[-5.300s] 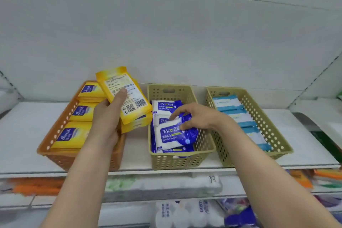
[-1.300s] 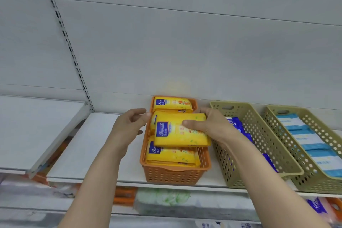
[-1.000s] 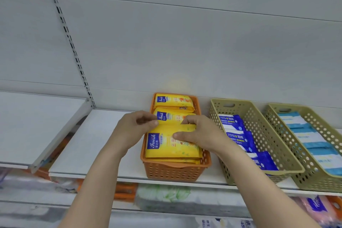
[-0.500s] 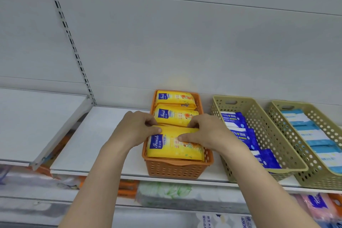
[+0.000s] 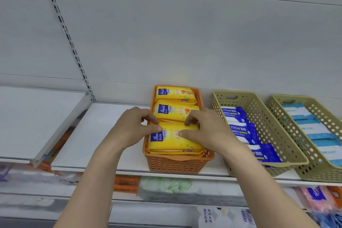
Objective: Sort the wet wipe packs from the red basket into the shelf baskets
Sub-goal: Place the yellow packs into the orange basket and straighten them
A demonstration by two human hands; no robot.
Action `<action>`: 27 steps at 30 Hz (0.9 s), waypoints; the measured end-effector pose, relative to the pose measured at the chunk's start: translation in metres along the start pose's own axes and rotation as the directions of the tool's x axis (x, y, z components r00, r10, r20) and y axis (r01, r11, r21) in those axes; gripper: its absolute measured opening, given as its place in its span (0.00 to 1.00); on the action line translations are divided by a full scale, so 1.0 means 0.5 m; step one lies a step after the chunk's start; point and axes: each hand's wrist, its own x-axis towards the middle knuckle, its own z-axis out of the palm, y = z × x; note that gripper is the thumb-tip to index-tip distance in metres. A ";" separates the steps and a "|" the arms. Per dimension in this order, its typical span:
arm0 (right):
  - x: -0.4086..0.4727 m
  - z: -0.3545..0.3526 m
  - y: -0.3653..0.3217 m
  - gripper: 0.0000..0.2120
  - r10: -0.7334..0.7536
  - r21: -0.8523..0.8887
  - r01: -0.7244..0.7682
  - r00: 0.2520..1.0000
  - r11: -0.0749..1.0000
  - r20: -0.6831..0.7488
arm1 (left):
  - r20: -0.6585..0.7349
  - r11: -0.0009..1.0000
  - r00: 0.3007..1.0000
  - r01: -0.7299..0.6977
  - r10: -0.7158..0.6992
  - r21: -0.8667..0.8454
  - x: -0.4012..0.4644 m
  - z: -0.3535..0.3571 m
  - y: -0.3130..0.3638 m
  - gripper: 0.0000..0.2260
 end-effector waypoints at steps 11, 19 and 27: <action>0.007 -0.027 0.006 0.19 -0.026 0.010 0.026 0.998 1.000 0.048 | 0.059 0.973 0.996 -0.072 0.060 0.219 0.014 -0.001 0.010 0.19; 0.081 -0.008 0.024 0.24 -0.116 -0.062 0.116 0.993 0.991 0.016 | 0.223 0.955 0.969 -0.164 0.109 0.246 0.052 0.020 0.055 0.29; 0.094 0.030 0.029 0.23 -0.237 -0.037 0.239 0.971 0.970 0.036 | 0.166 0.954 0.984 -0.106 0.061 0.281 0.034 0.044 0.026 0.29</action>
